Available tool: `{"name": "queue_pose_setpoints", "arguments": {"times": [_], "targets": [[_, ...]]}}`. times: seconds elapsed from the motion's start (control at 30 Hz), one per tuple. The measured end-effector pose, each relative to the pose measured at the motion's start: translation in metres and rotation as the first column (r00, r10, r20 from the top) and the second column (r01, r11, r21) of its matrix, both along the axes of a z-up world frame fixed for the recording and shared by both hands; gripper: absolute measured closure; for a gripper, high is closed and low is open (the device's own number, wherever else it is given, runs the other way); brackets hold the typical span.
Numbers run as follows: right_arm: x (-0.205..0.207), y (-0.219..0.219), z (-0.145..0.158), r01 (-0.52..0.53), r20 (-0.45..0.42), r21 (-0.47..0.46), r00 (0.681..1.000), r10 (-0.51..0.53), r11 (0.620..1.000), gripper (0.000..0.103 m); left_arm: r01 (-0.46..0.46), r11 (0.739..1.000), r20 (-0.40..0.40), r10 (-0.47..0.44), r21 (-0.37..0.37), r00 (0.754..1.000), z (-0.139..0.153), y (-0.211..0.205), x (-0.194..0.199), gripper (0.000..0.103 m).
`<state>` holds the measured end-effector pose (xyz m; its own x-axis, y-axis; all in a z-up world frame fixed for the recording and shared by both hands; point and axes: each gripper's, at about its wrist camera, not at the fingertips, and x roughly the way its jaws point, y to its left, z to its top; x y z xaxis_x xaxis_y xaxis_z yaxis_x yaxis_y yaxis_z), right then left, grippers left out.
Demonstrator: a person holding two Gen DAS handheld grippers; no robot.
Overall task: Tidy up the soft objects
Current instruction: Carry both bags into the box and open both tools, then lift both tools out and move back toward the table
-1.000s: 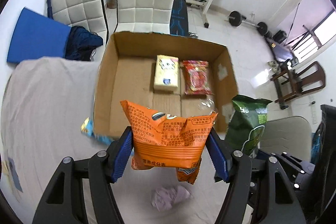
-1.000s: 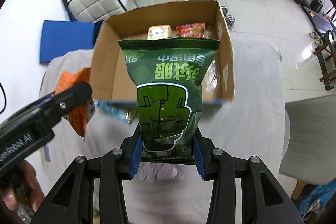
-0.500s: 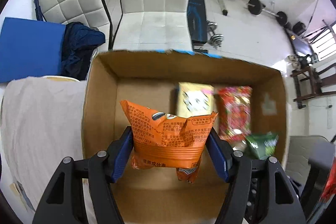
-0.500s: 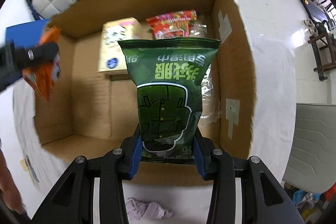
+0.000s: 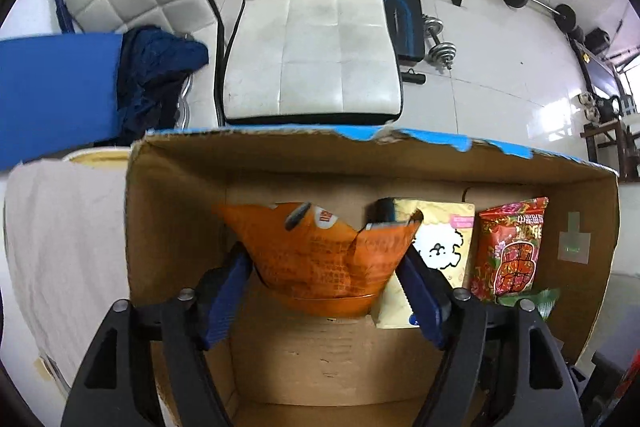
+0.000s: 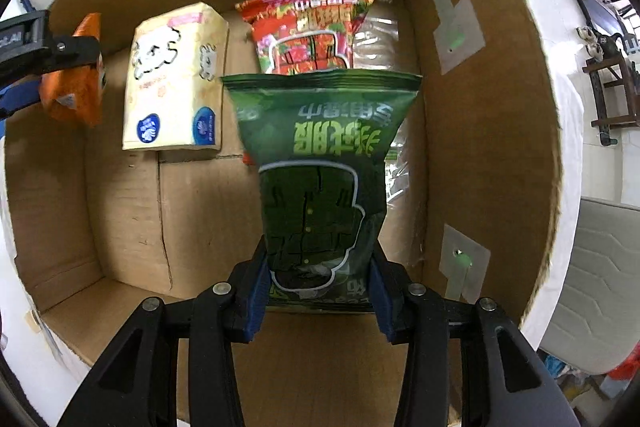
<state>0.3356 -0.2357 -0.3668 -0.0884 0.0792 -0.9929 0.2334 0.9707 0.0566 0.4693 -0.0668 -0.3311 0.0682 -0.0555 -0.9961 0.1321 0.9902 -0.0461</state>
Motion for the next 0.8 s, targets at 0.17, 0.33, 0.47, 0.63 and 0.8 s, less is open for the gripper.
{"name": "queue_pose_setpoints", "arguments": {"times": [0.17, 0.33, 0.47, 0.63, 0.8], "targets": [[0.004, 0.005, 0.005, -0.013, 0.011, 0.015, 1.0, 0.013, 1.0, 0.018, -0.033, 0.999, -0.013, 0.032, -0.044, 0.999, 0.005, 0.007, -0.002, 0.031], [0.009, 0.014, 0.019, -0.024, 0.048, -0.005, 0.999, 0.024, 1.0, 0.005, -0.028, 0.999, 0.016, 0.029, -0.046, 0.999, 0.021, 0.011, -0.012, 0.021], [0.004, 0.011, 0.034, -0.009, 0.083, -0.025, 0.996, 0.012, 1.0, 0.0, -0.022, 0.999, 0.057, 0.025, -0.044, 0.998, 0.037, 0.015, -0.027, 0.005], [-0.014, 0.012, 0.058, -0.02, 0.139, -0.061, 0.99, 0.029, 0.998, 0.0, 0.002, 0.999, 0.134, 0.005, -0.047, 0.991, 0.063, 0.02, -0.057, 0.001], [-0.034, 0.016, 0.085, -0.018, 0.201, -0.085, 0.979, 0.035, 0.996, 0.0, 0.015, 0.997, 0.197, 0.001, -0.079, 0.98, 0.093, 0.024, -0.096, 0.001]]}}
